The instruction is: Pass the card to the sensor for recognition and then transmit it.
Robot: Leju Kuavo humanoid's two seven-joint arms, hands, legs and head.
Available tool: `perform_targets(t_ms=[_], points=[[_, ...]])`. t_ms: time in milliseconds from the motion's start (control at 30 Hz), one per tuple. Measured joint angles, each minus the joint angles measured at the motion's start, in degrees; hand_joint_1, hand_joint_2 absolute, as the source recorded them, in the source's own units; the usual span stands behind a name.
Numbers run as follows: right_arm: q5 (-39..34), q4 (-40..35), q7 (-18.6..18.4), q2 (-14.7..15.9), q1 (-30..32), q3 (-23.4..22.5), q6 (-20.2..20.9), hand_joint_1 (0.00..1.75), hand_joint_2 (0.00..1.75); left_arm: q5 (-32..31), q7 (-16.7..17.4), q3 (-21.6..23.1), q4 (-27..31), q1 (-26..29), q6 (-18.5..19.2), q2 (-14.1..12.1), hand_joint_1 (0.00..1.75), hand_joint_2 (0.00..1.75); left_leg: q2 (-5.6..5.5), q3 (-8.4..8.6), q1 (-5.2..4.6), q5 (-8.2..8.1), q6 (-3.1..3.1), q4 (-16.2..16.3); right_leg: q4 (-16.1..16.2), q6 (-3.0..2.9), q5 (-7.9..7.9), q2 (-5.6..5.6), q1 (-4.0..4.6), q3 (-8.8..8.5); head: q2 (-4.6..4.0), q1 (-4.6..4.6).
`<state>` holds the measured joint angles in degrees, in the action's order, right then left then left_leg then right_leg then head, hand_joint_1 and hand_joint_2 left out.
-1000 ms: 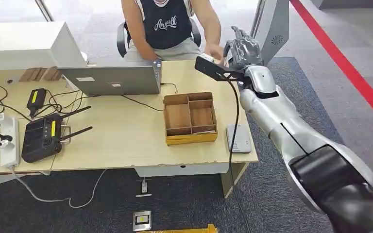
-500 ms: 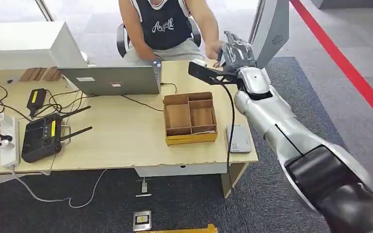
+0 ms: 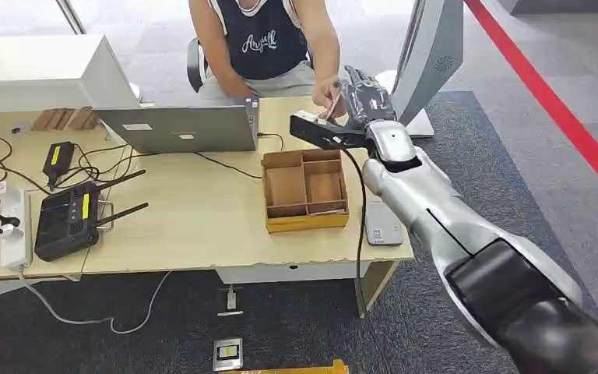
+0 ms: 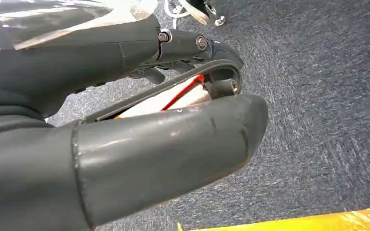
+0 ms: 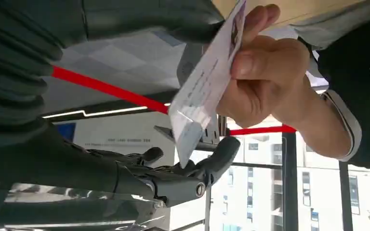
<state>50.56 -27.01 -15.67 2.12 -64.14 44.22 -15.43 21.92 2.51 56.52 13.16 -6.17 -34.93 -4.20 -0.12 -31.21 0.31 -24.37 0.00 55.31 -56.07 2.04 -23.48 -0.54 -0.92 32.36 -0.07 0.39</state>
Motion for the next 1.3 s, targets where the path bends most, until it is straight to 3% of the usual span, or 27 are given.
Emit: perform_targets(t_ms=[333,567,1000,1300], points=[[-0.1,0.7,-0.4,0.7,0.3,0.4,-0.5,0.00,0.00,0.0,-0.3,0.0,0.0,0.0,-0.2,0.0,0.00,0.00,0.00,-0.01,0.00,0.00,0.00,0.0,0.0,-0.02,0.01,0.00,0.00,0.03,0.00,0.00],[-1.1,0.5,-0.2,2.2,0.0,0.2,-3.4,0.00,0.00,1.0,0.0,0.0,0.0,0.1,-0.3,0.0,0.00,0.00,-0.01,-0.03,0.00,0.00,0.00,0.0,0.0,-0.02,0.02,0.00,0.00,0.03,0.00,0.00],[2.3,-5.3,-3.2,13.1,0.5,-0.9,-3.1,0.00,0.00,2.4,-0.3,0.0,0.0,0.2,-0.8,0.0,0.00,0.00,-0.02,-0.08,-0.01,-0.01,0.02,0.1,0.0,0.01,0.04,0.00,-0.01,0.05,0.00,0.00],[1.8,-8.7,-3.9,17.0,1.7,-2.2,-3.1,0.00,0.00,2.8,-0.3,0.1,0.0,0.2,-0.7,0.0,0.00,0.00,-0.04,-0.14,0.02,0.01,0.03,0.1,0.0,0.01,0.05,-0.03,0.02,0.07,0.00,0.00]])
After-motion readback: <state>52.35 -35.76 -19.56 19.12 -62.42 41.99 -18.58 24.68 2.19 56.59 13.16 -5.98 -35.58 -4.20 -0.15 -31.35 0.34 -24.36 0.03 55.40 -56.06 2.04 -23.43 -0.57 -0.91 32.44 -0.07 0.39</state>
